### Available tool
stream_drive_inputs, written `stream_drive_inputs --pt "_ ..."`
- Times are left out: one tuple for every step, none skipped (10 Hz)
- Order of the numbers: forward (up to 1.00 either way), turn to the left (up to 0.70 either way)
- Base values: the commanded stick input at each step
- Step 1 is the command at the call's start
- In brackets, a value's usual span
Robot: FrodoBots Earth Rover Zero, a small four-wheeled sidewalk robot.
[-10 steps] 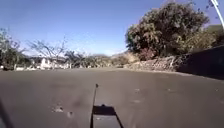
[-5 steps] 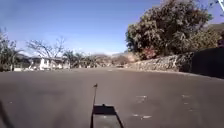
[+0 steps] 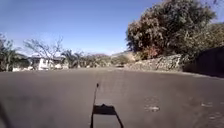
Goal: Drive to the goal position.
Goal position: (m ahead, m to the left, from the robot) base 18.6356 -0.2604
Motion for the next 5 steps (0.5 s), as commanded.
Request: stream_drive_inputs --pt "1.0 0.0" --pt "1.0 0.0" --pt "1.0 0.0" --pt "1.0 0.0" --pt "1.0 0.0"
